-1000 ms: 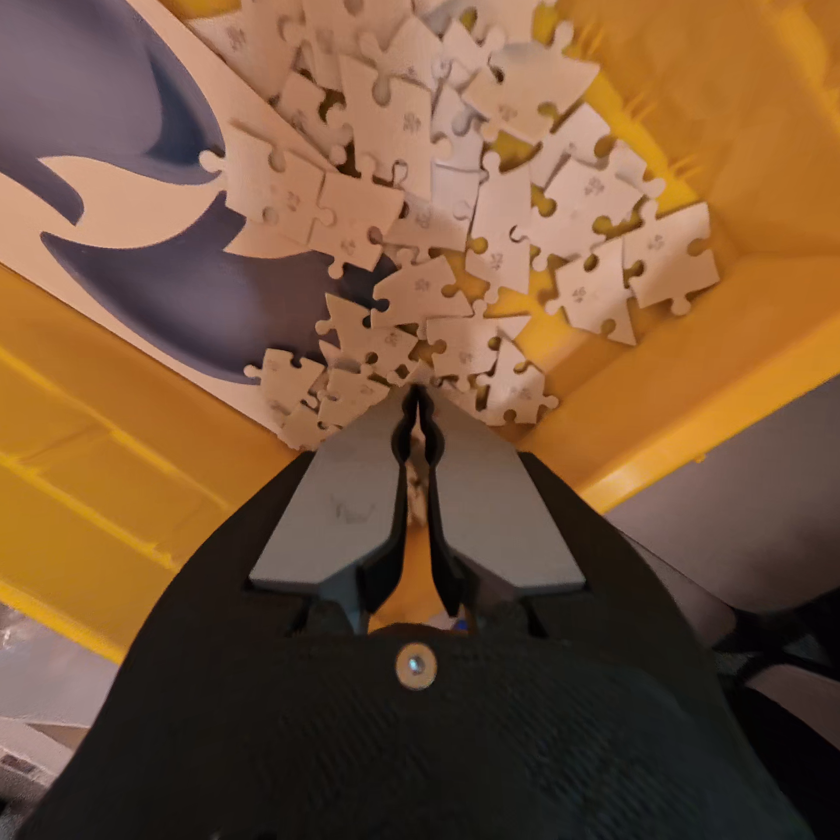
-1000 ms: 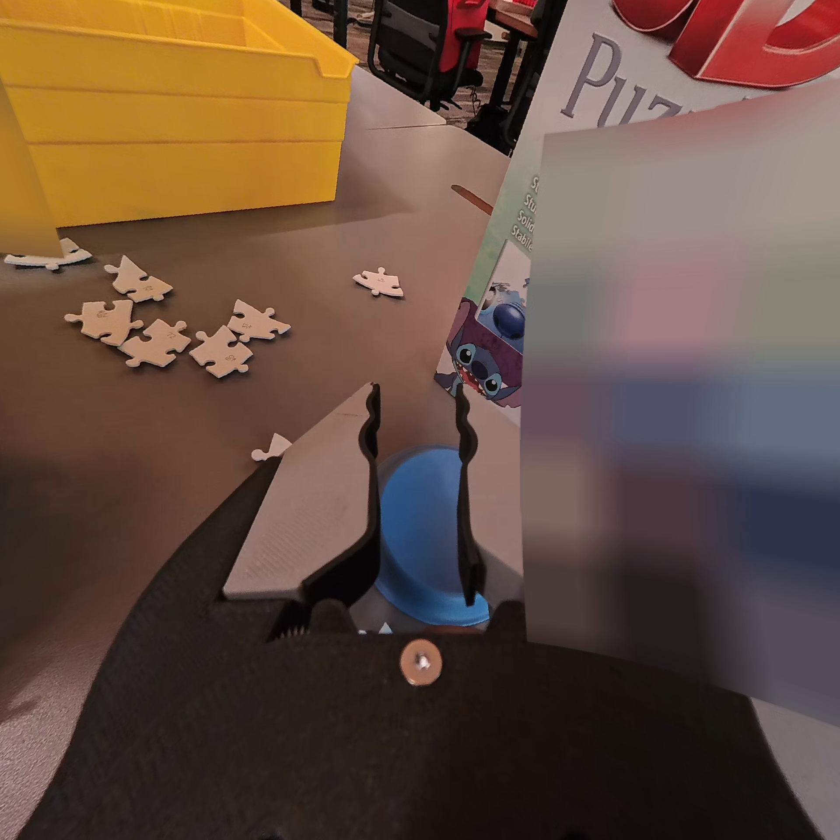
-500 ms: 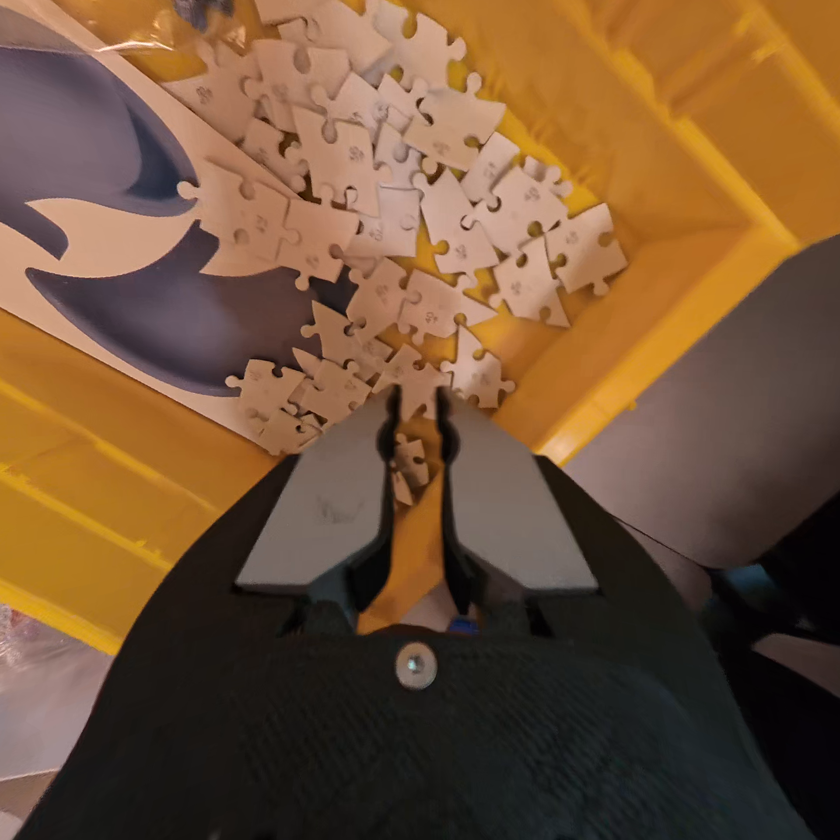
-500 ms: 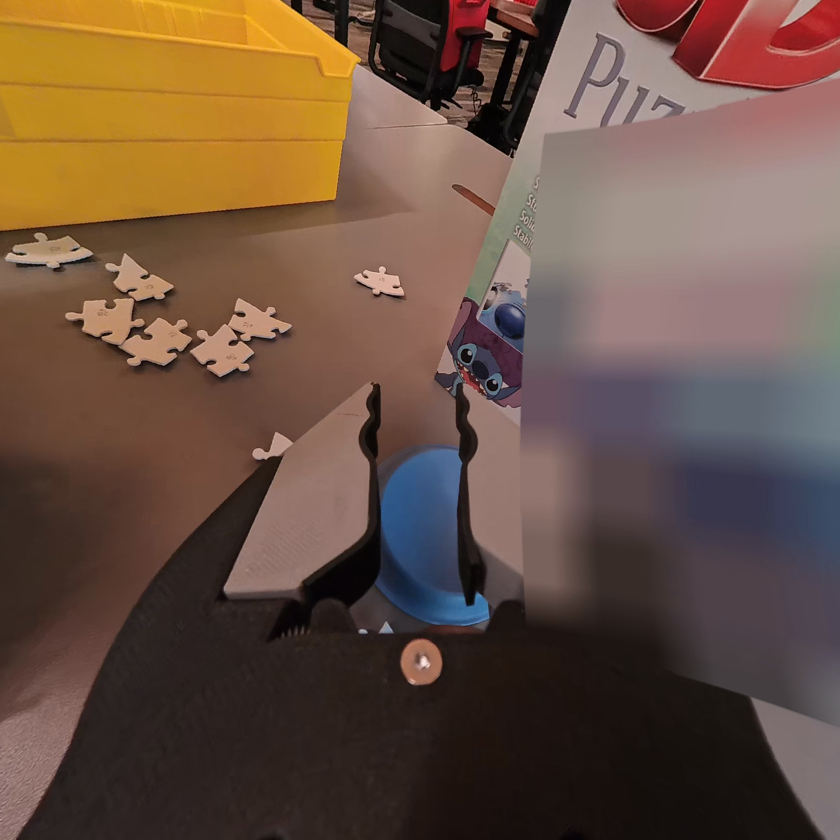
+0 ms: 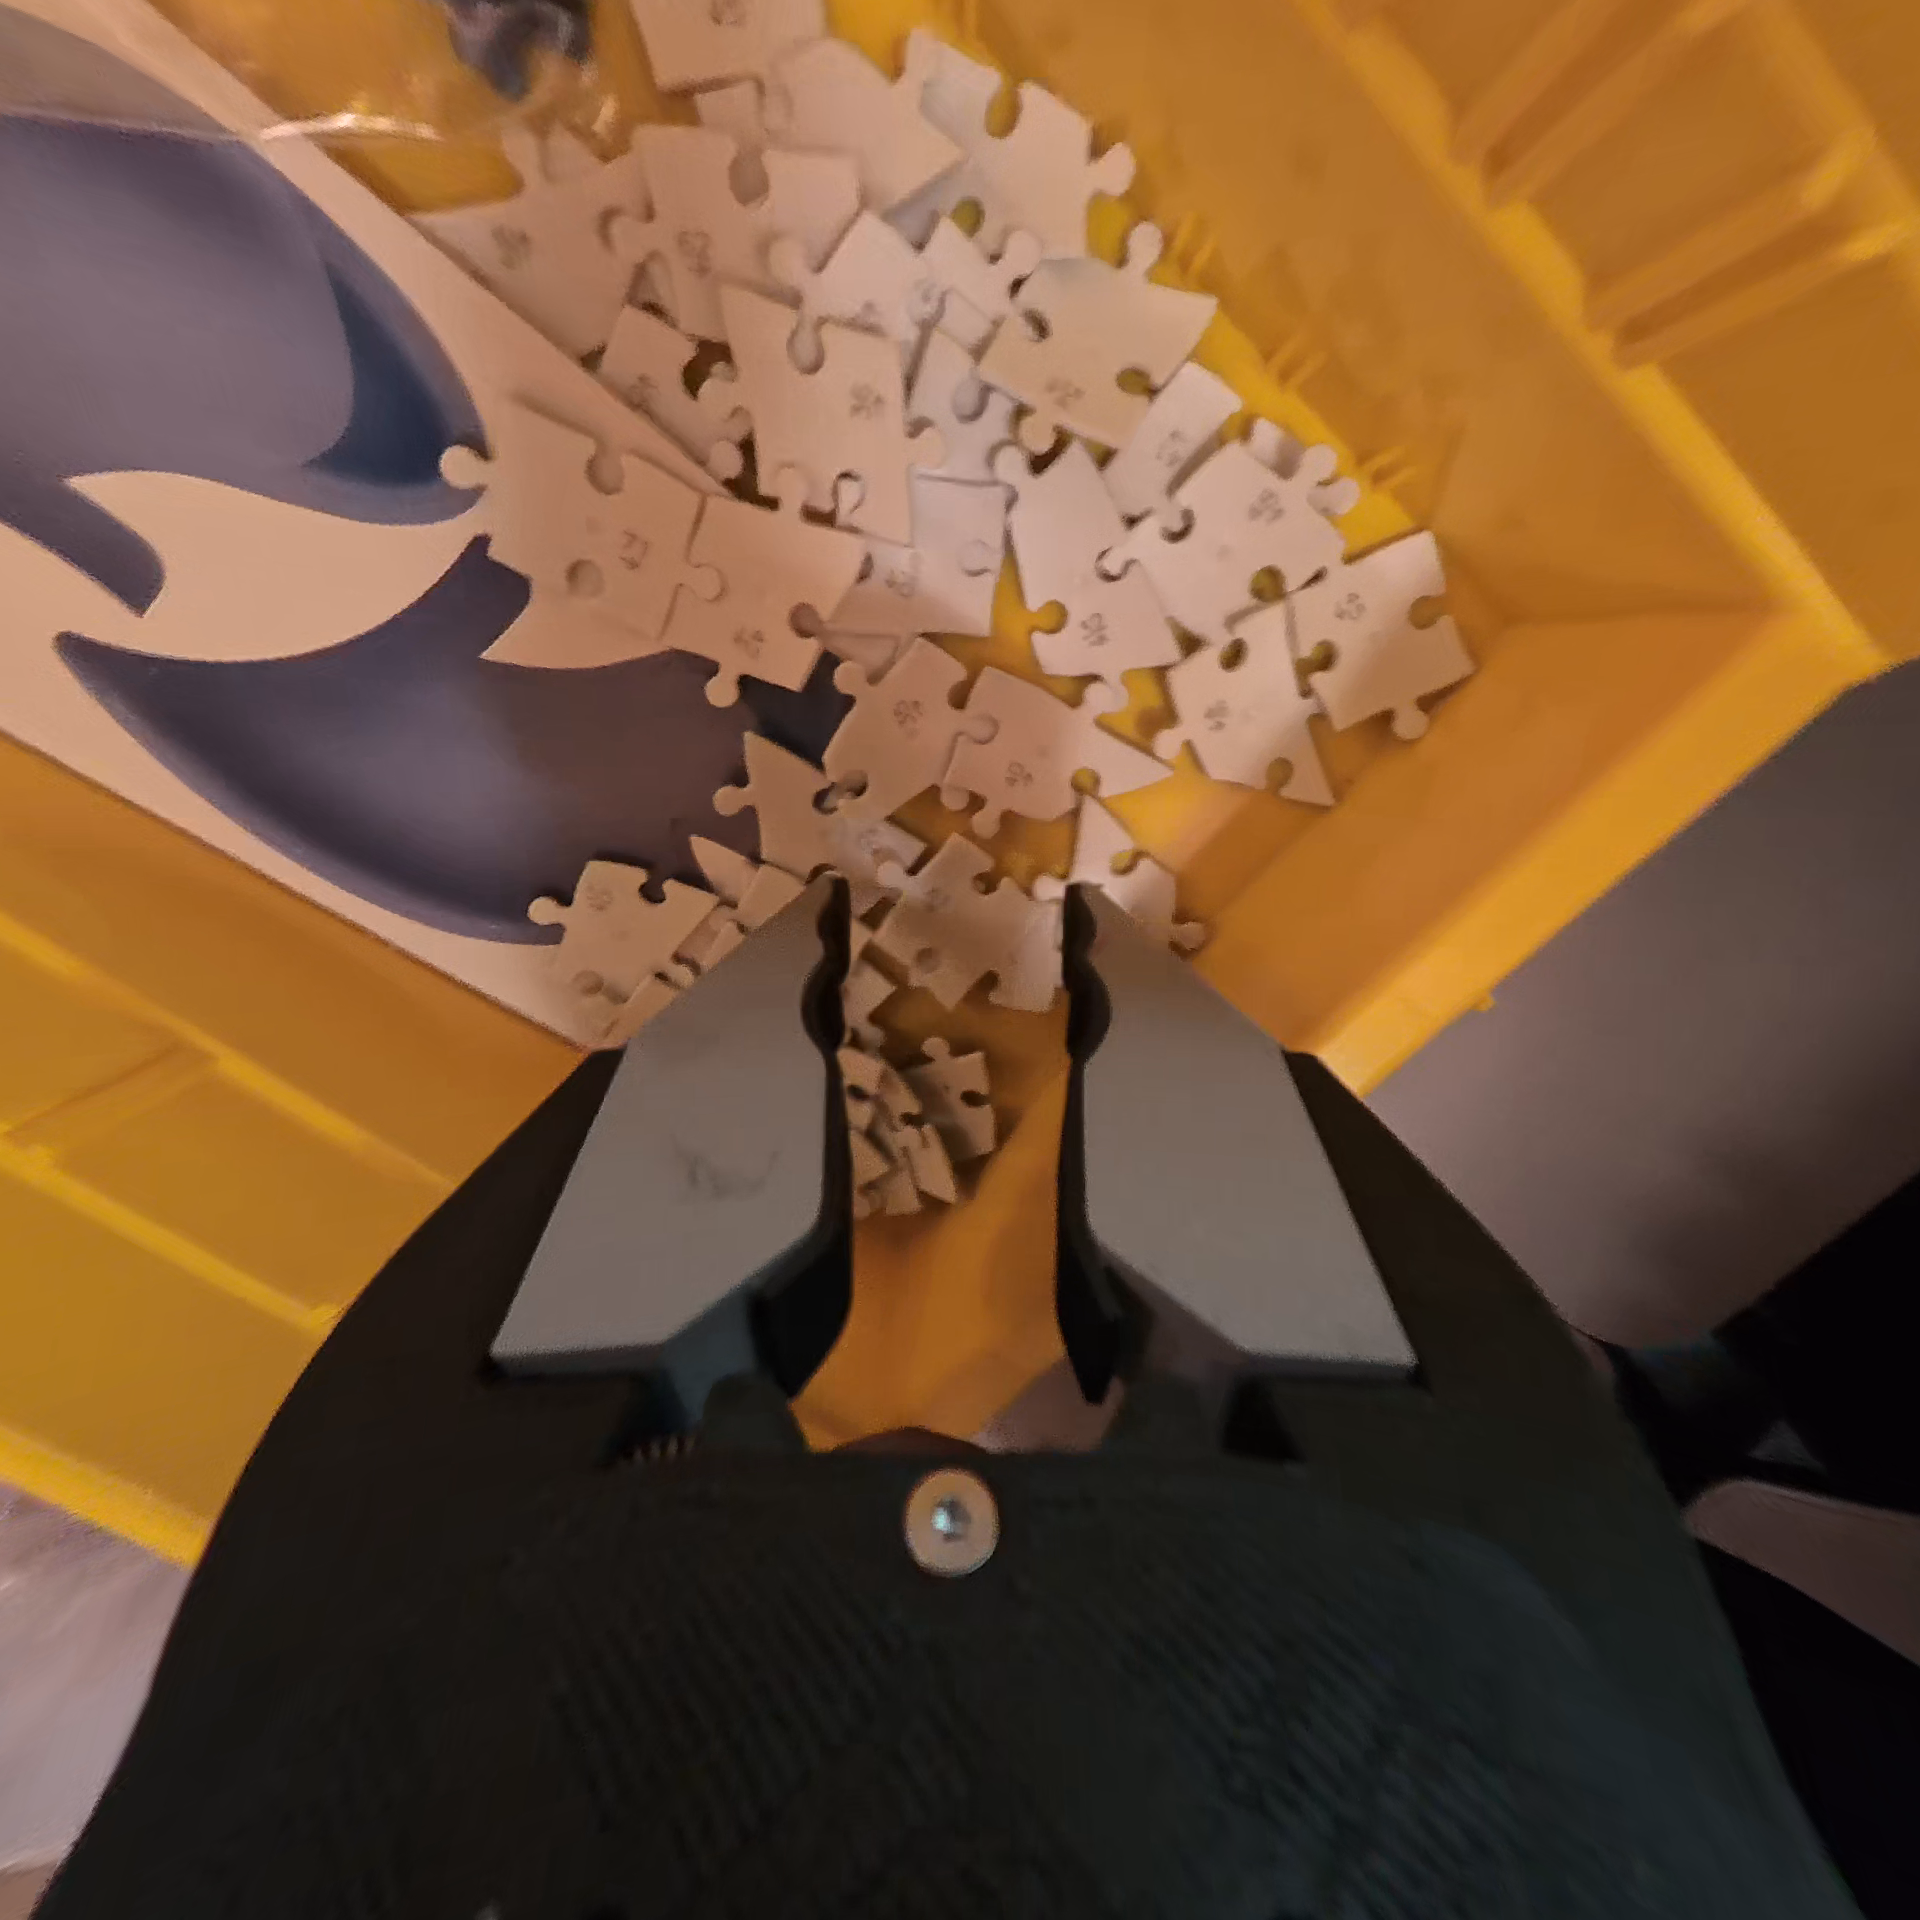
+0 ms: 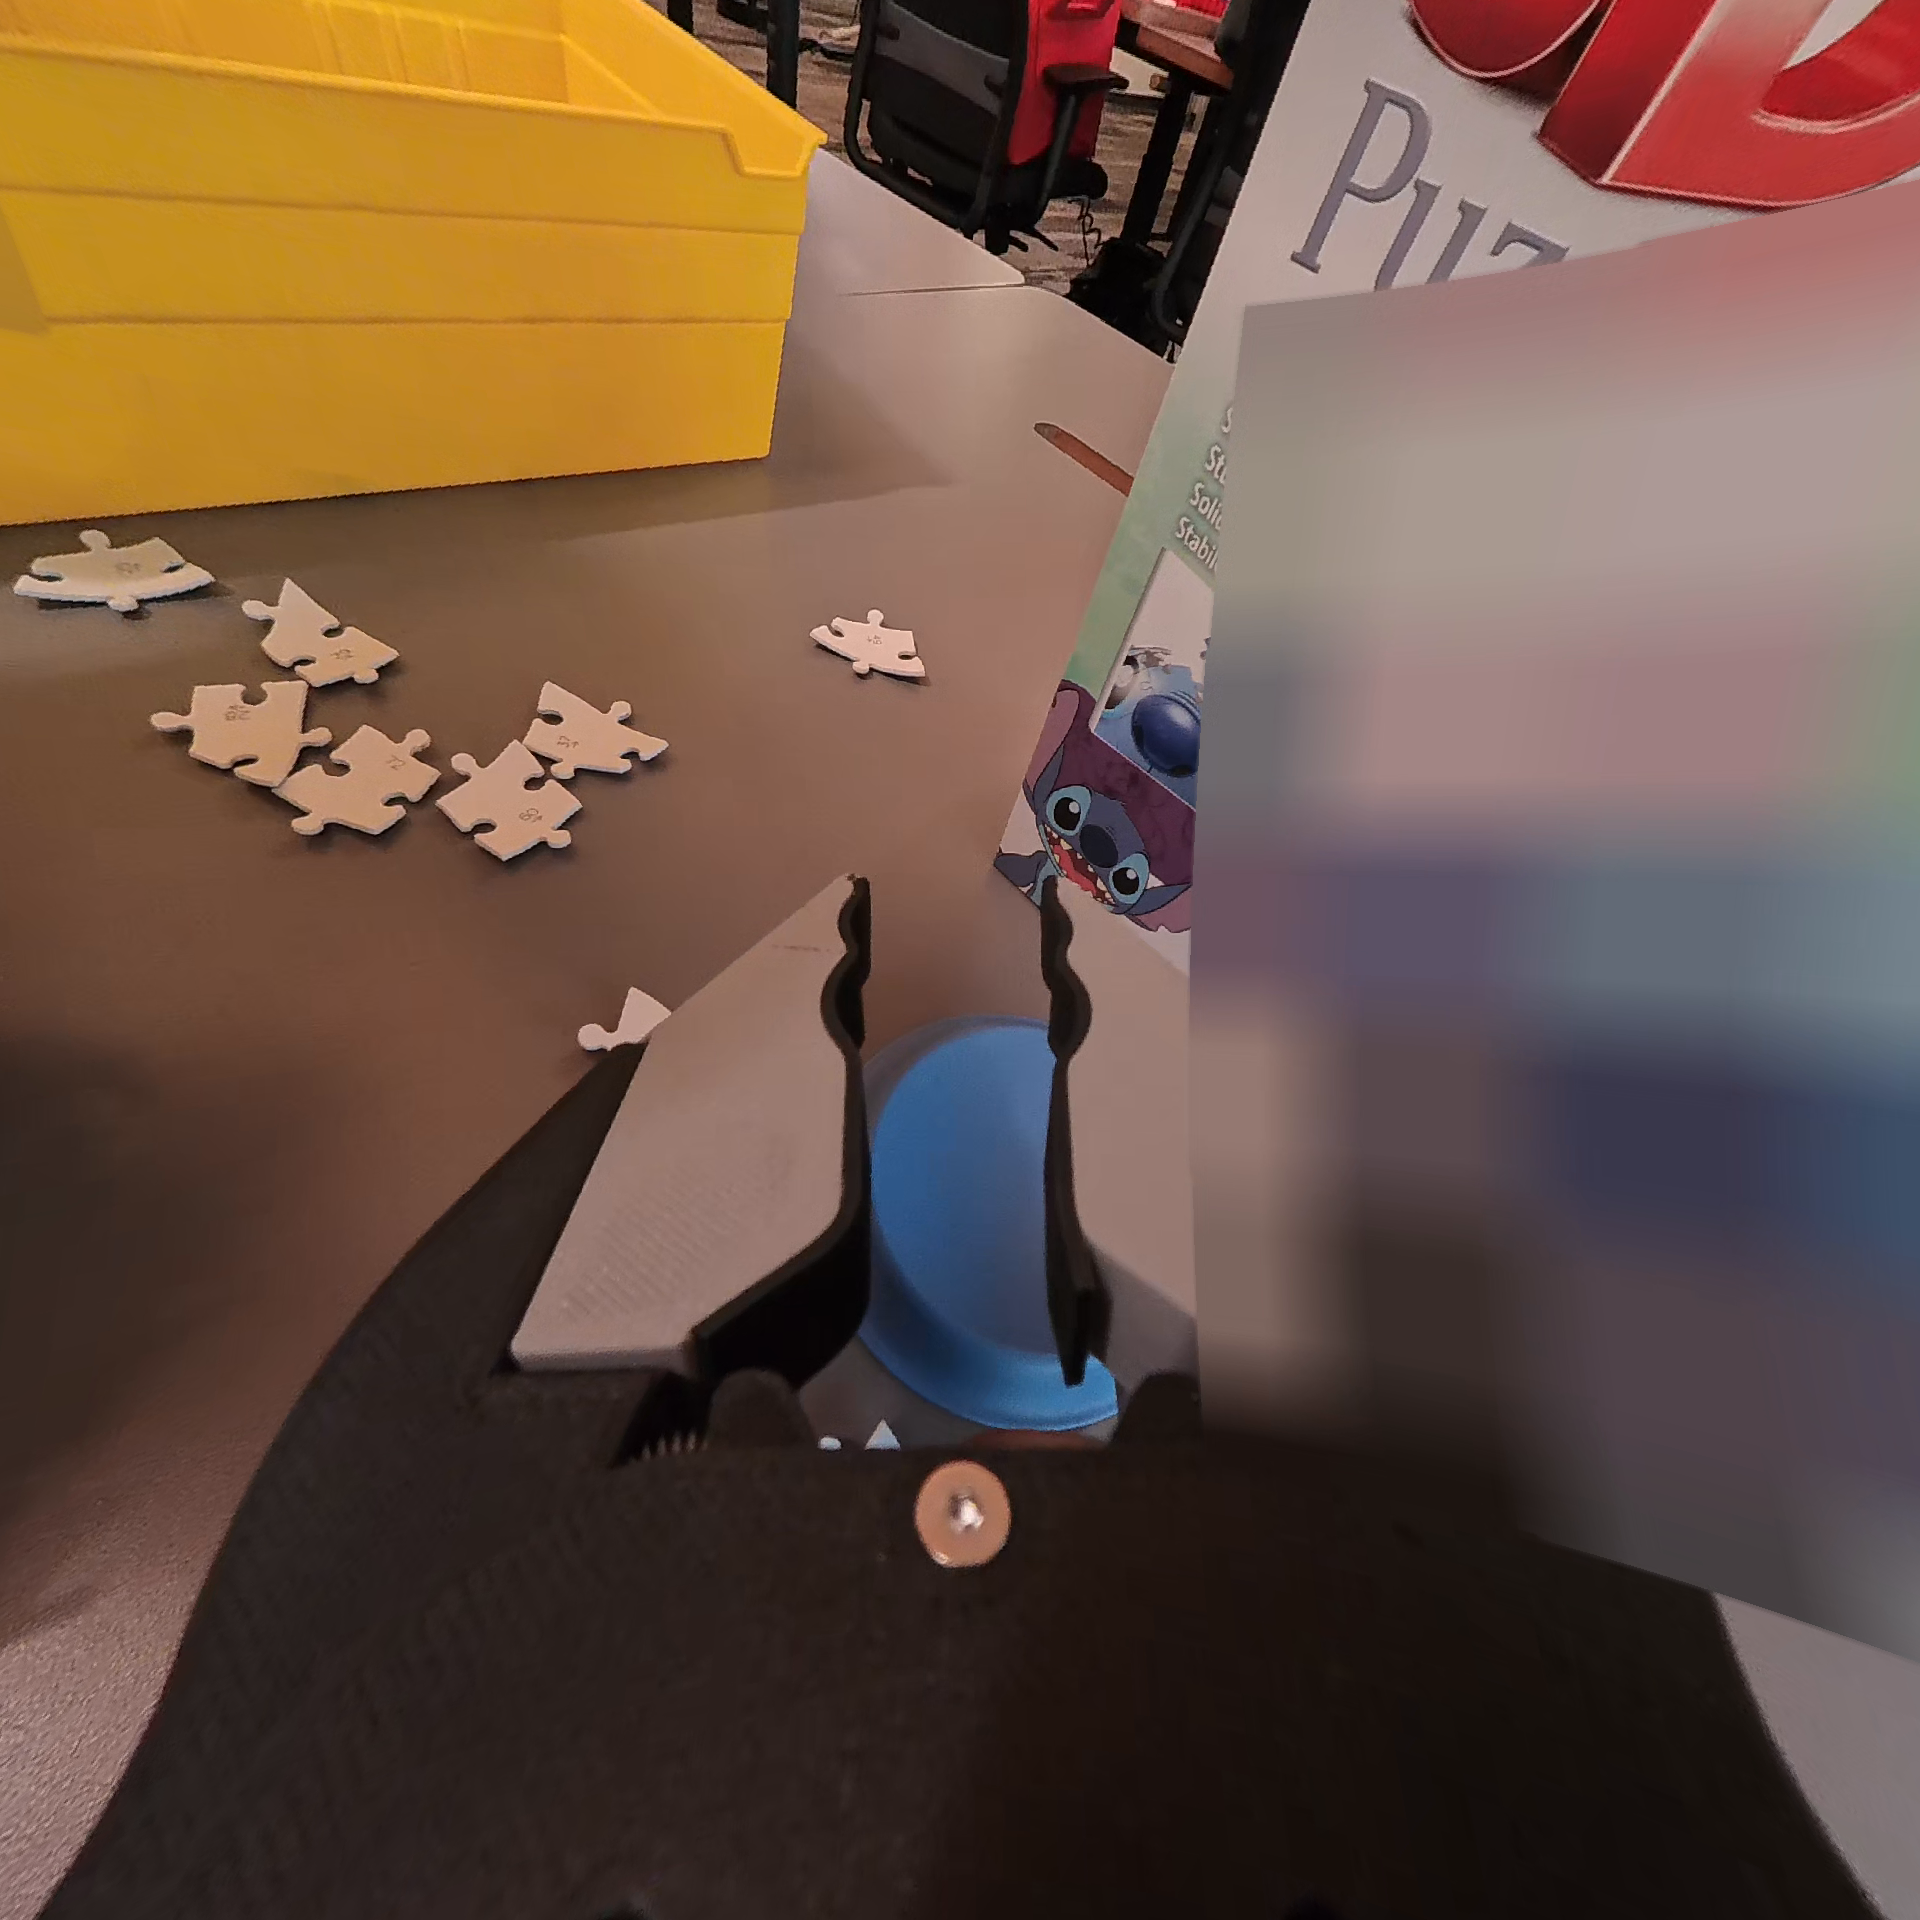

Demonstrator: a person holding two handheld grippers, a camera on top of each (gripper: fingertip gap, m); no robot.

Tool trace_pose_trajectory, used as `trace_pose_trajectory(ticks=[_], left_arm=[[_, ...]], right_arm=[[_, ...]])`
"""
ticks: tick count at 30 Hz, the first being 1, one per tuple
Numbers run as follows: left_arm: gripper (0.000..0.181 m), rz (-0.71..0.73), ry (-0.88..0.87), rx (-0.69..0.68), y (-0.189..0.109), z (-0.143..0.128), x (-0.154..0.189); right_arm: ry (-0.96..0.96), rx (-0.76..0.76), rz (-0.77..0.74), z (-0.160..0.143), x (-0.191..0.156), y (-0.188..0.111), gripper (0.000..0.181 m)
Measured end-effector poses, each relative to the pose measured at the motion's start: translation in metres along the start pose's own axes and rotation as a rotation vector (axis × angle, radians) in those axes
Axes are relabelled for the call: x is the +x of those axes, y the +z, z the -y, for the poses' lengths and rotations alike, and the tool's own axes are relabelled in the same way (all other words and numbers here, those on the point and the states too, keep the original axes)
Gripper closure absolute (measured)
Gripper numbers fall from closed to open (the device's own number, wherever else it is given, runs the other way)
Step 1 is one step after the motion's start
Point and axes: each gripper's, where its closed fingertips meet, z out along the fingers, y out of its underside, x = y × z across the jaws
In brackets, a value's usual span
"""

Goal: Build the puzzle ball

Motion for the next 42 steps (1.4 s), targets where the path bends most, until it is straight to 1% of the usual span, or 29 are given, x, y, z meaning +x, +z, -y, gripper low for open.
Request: trace_pose_trajectory(ticks=[1,3,7,8,17,18,19,22,23,24,26,30,33,37,39,42], left_arm=[[0.144,-0.043,0.000,0.026,-0.003,0.004,0.006],[0.149,-0.061,-0.015,0.031,-0.005,0.004,0.006],[0.147,-0.059,-0.028,-0.083,0.006,-0.009,0.002],[0.151,-0.057,-0.028,-0.093,0.007,-0.009,0.001],[0.154,-0.030,-0.024,-0.063,0.008,0.000,-0.006],[0.170,-0.032,-0.027,-0.050,0.008,0.002,-0.007],[0.181,-0.045,-0.037,-0.033,0.006,0.005,-0.007],[0.177,-0.080,-0.068,0.034,-0.001,0.014,-0.006],[0.175,-0.087,-0.070,0.033,-0.001,0.013,-0.005],[0.170,-0.090,-0.071,0.012,0.001,0.009,-0.004],[0.154,-0.080,-0.065,-0.045,0.006,0.000,-0.002],[0.152,-0.087,-0.048,-0.064,0.007,-0.002,0.005],[0.166,-0.096,-0.045,-0.050,0.009,0.004,0.006],[0.171,-0.125,-0.048,-0.010,0.006,0.013,0.011],[0.181,-0.130,-0.055,0.019,0.003,0.018,0.011],[0.181,-0.127,-0.063,0.049,0.001,0.023,0.012]], right_arm=[[-0.001,0.001,0.000,0.000,0.000,0.000,0.152],[-0.001,-0.001,0.000,0.000,0.000,0.000,0.152],[-0.005,-0.001,0.002,0.000,-0.001,0.000,0.152],[-0.005,0.000,0.002,0.000,-0.001,0.000,0.152],[-0.008,0.003,0.015,0.001,-0.004,-0.001,0.152],[-0.009,0.004,0.015,0.001,-0.004,-0.001,0.152],[-0.009,0.004,0.016,0.001,-0.004,-0.001,0.152],[-0.010,0.003,0.018,0.001,-0.005,0.000,0.152],[-0.010,0.002,0.019,0.001,-0.005,0.000,0.152],[-0.011,0.001,0.019,0.001,-0.005,0.000,0.152],[-0.012,0.002,0.018,0.001,-0.005,0.000,0.152],[-0.010,0.003,0.018,0.001,-0.005,-0.001,0.152],[-0.011,0.001,0.018,0.001,-0.005,0.000,0.152],[-0.012,0.002,0.019,0.001,-0.005,0.000,0.152],[-0.011,0.001,0.019,0.001,-0.005,0.000,0.152],[-0.013,0.001,0.018,0.001,-0.005,0.000,0.152]])
